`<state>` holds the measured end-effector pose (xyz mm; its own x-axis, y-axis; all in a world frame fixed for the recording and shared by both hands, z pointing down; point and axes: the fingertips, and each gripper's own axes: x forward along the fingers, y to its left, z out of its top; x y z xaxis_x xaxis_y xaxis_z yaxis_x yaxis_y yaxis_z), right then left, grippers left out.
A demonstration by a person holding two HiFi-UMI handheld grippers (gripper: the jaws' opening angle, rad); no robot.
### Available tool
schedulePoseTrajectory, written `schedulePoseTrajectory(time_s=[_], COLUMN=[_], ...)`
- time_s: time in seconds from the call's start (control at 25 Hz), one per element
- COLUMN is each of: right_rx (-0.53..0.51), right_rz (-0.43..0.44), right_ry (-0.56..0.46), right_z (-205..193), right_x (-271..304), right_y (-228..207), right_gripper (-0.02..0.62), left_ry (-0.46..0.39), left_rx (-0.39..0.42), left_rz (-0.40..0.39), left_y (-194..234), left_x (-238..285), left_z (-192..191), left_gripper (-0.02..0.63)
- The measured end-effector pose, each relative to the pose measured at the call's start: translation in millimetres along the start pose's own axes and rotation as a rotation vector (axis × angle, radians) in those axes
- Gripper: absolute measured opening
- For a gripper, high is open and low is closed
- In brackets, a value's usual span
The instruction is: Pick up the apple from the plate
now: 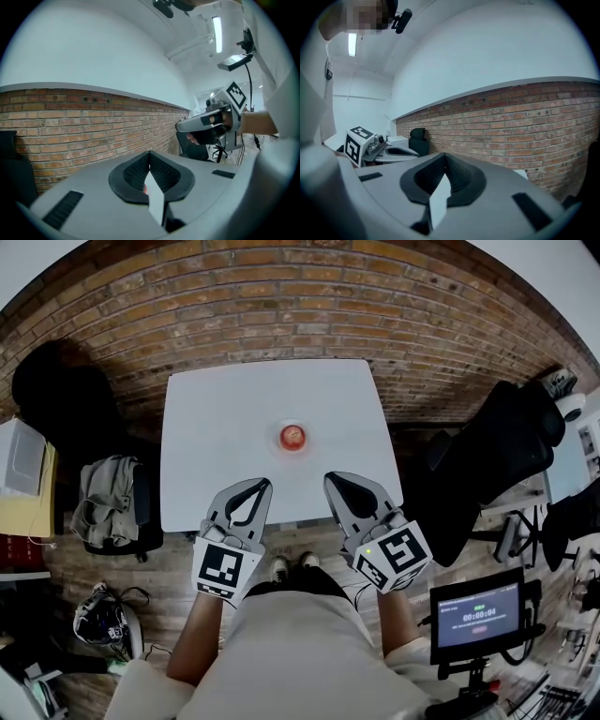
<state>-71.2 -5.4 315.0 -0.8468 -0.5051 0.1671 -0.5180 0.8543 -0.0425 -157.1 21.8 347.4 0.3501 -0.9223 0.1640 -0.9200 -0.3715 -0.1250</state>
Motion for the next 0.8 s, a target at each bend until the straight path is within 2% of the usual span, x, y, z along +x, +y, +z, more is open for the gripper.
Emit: schedulePoseTrajectory(time_s=[0.2, 0.4, 0.8], right_rx=[0.024, 0.024, 0.038], right_rz=[0.028, 0.061, 0.165], right_ry=[0.018, 0.028, 0.036], right_z=[0, -3, -21], right_x=[-3, -8, -28], right_y=[-15, -28, -59], right_gripper=[0.002, 0.002, 0.002], left_ry=[0.05, 0.116, 0.135], left_rx=[0.011, 0.056, 0.093], left_rz=[0.019, 0.046, 0.118], left_y=[-4, -8, -37], left_x=[16, 30, 61], left_z=[8, 6, 14], left_gripper=[0.005, 0.006, 0.009])
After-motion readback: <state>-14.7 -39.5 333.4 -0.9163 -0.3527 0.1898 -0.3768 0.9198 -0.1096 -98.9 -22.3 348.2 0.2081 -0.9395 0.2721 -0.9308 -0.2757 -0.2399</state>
